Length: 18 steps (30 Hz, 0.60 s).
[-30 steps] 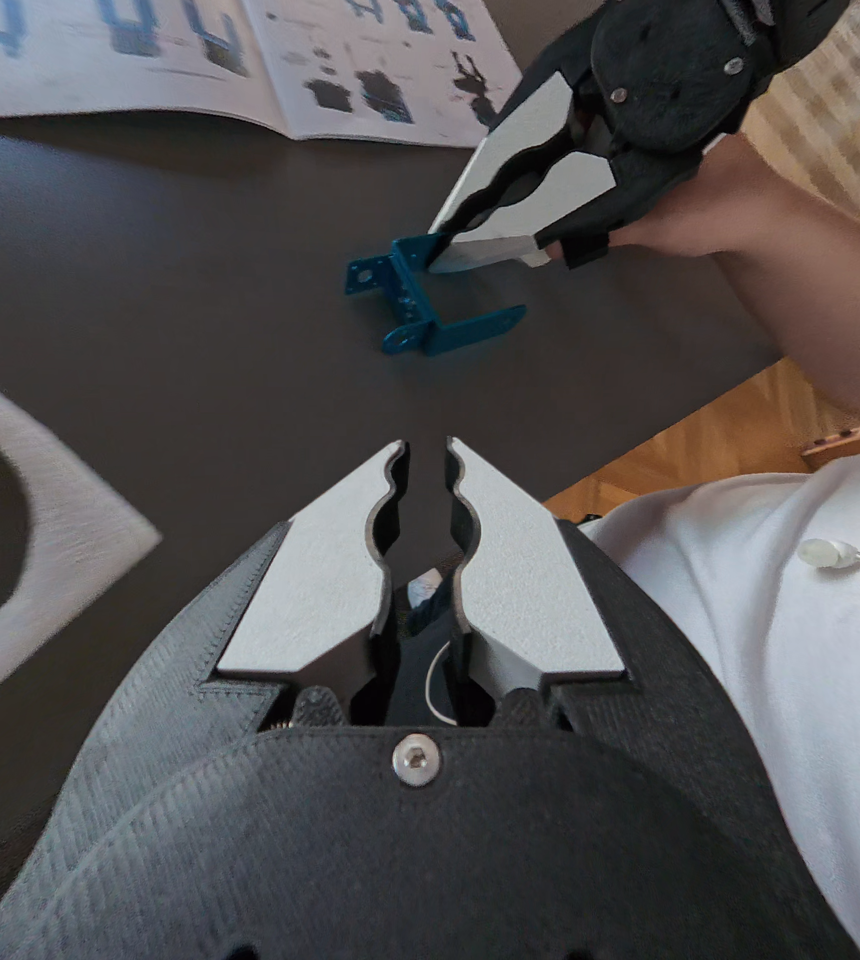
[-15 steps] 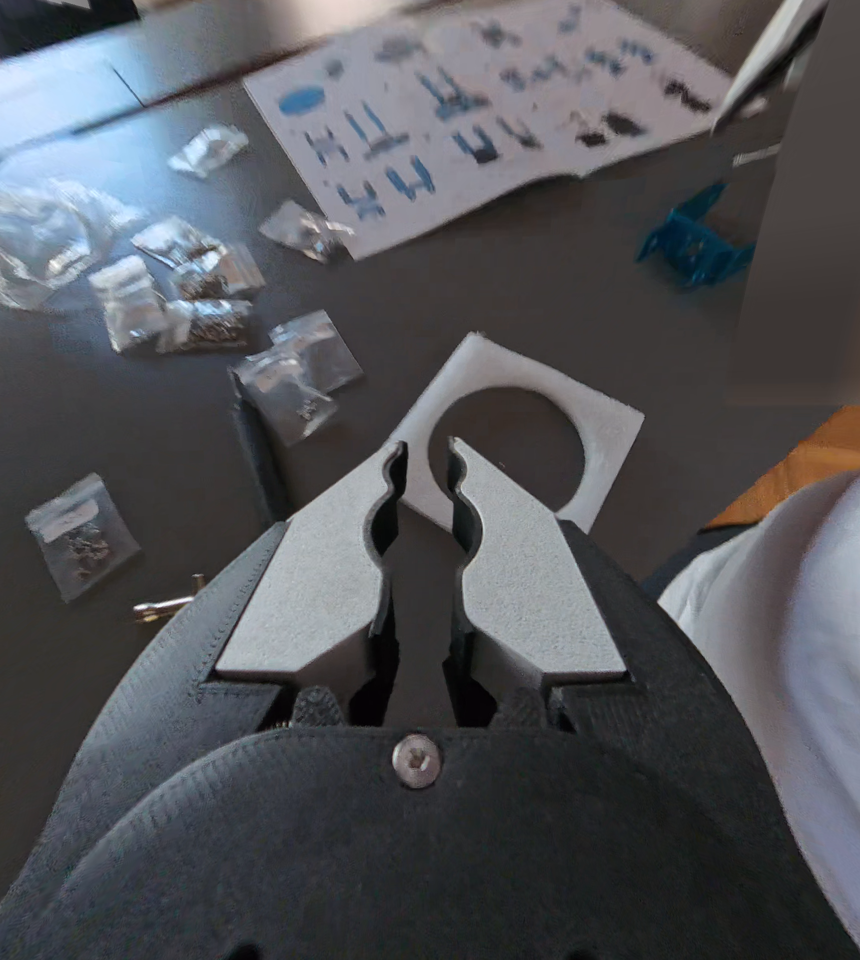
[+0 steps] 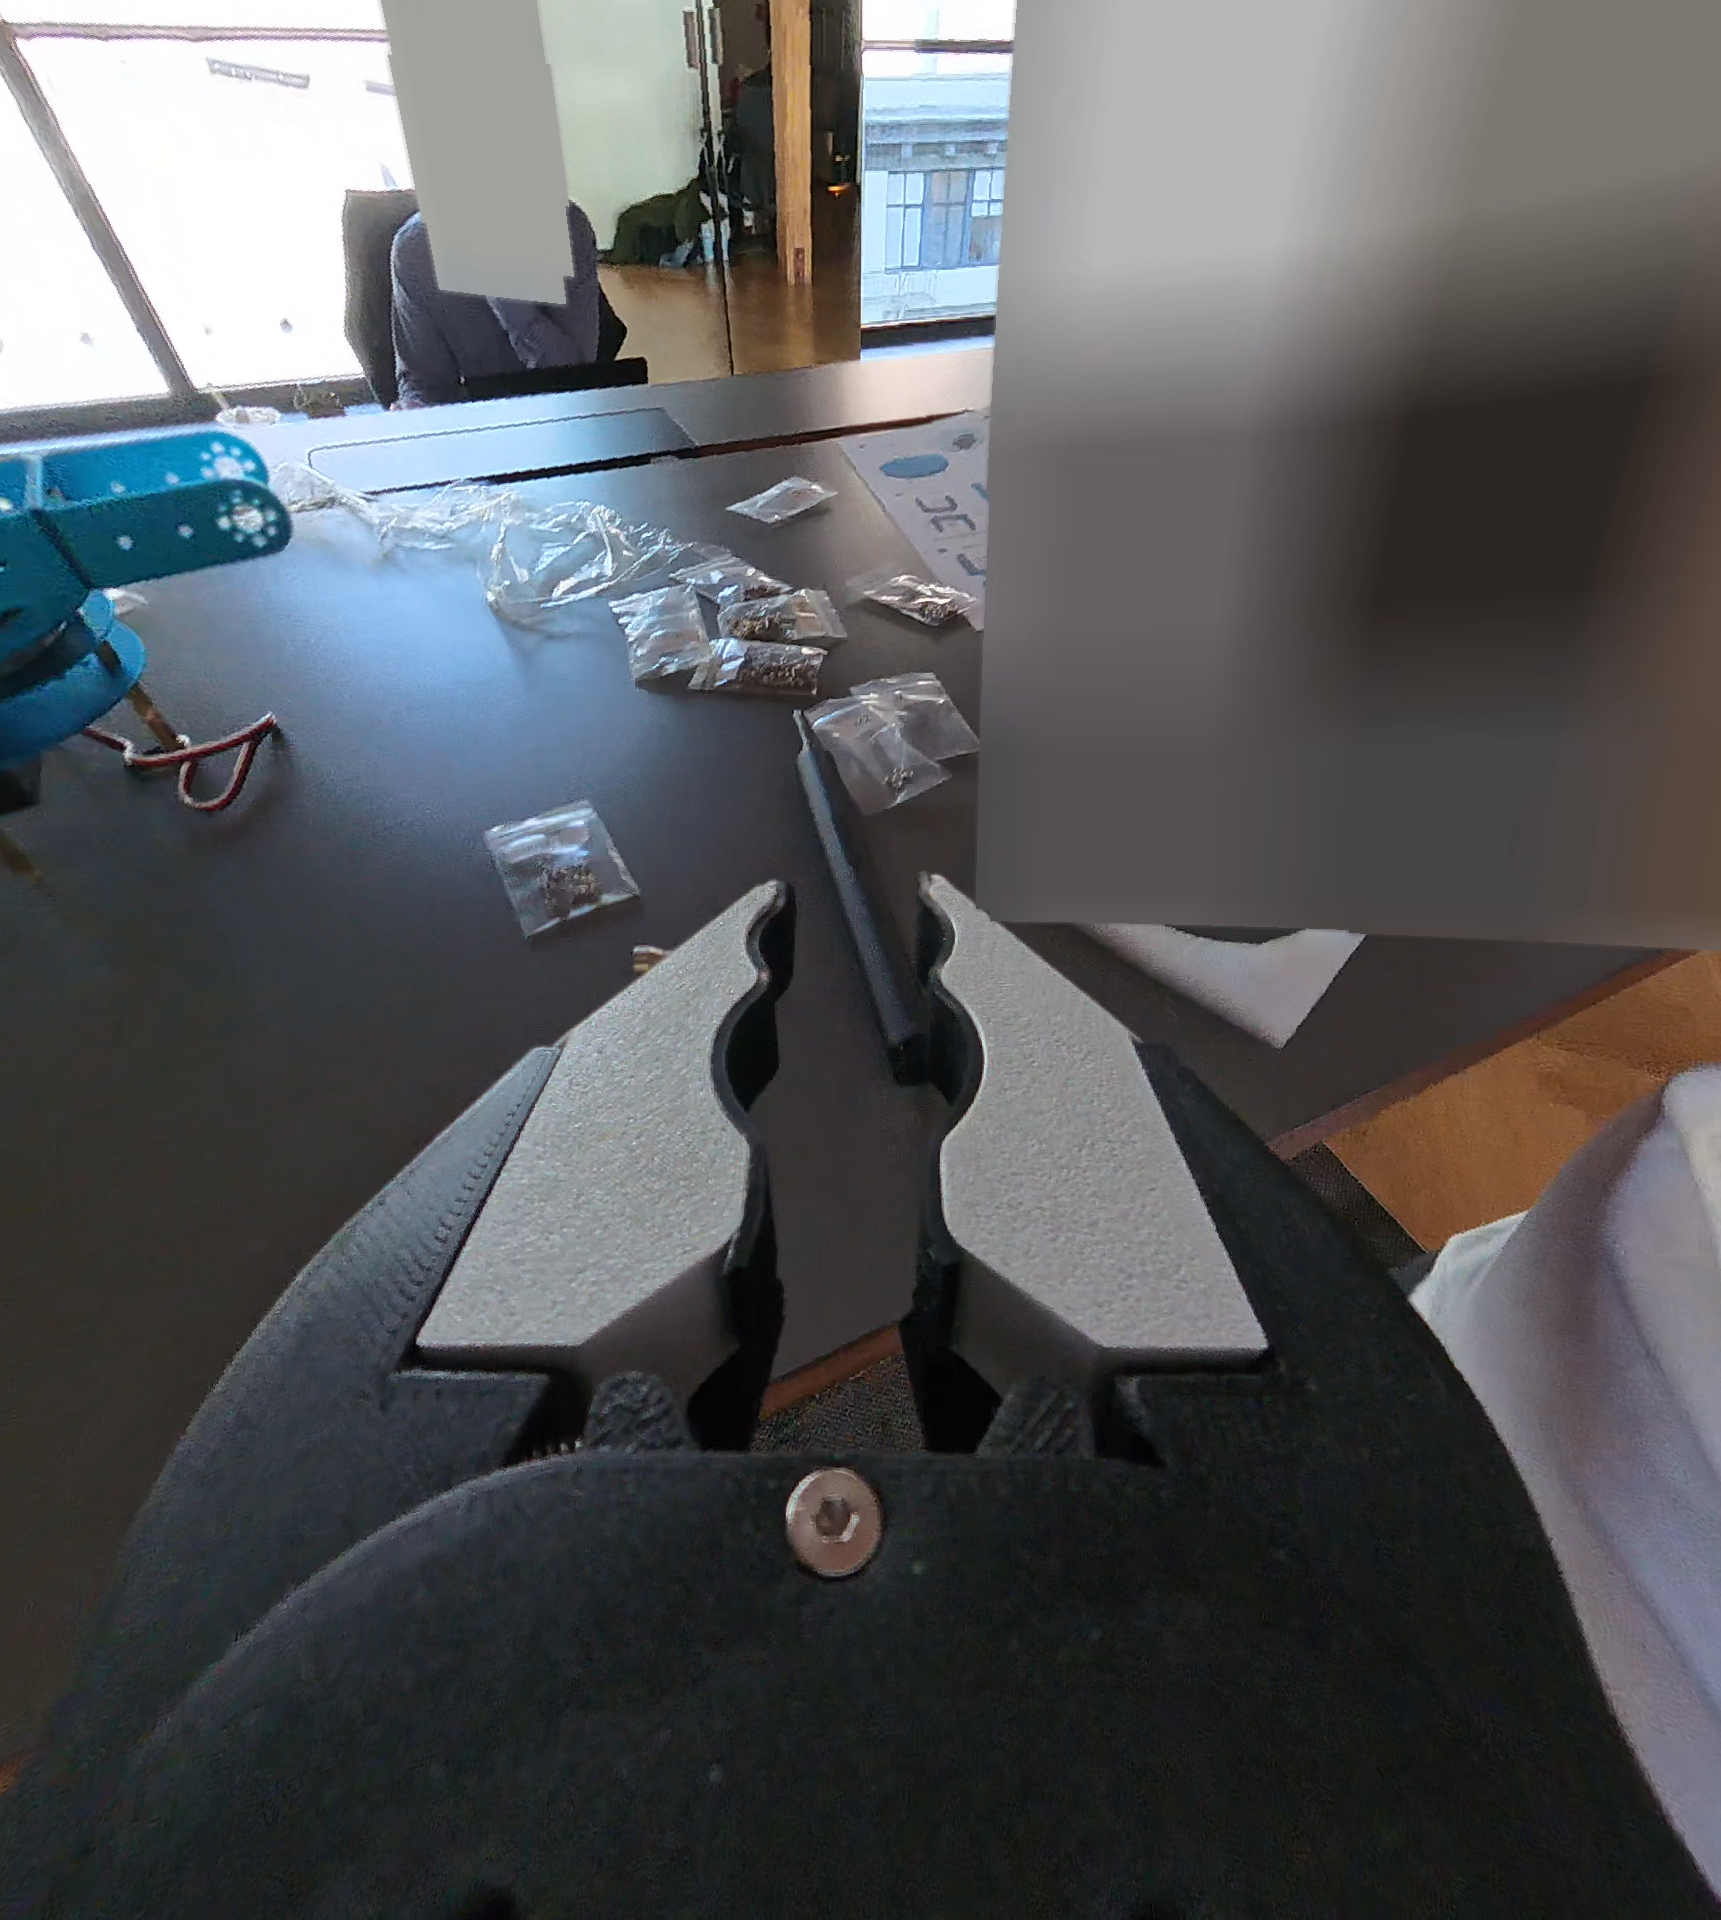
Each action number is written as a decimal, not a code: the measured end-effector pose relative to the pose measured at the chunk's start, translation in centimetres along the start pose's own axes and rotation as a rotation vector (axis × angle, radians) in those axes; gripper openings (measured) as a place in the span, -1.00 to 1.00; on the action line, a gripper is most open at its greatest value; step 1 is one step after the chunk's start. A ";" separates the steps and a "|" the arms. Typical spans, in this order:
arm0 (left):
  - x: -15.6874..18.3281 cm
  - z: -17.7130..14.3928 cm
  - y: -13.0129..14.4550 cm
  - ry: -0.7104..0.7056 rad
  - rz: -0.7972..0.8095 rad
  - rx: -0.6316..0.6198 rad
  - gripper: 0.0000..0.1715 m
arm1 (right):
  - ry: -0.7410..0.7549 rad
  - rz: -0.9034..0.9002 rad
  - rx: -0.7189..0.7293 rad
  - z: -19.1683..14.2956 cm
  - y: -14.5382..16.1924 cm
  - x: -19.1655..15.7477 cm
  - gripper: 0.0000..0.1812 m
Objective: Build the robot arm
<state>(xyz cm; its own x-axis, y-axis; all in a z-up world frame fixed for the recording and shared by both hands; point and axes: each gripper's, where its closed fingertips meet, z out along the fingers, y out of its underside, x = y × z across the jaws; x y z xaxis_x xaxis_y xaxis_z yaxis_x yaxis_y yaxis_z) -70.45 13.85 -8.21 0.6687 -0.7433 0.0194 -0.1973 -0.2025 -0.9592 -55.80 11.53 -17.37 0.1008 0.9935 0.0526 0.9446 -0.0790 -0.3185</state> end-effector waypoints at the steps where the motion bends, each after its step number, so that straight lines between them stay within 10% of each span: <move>1: -0.2 -0.4 0.4 -0.007 -0.005 -0.004 -0.75 | 0.010 0.015 -0.005 0.1 -0.1 0.2 -0.87; 18: -1.1 -0.9 1.8 0.022 -0.059 -0.015 -0.78 | -0.020 0.064 -0.108 1.0 1.0 -0.1 -0.97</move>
<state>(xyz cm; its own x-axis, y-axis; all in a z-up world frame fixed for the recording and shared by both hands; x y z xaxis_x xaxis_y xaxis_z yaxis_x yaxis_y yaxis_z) -72.18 13.68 -9.73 0.6639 -0.7433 0.0819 -0.1686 -0.2555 -0.9520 -55.14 11.46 -18.67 0.1566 0.9875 0.0165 0.9647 -0.1494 -0.2167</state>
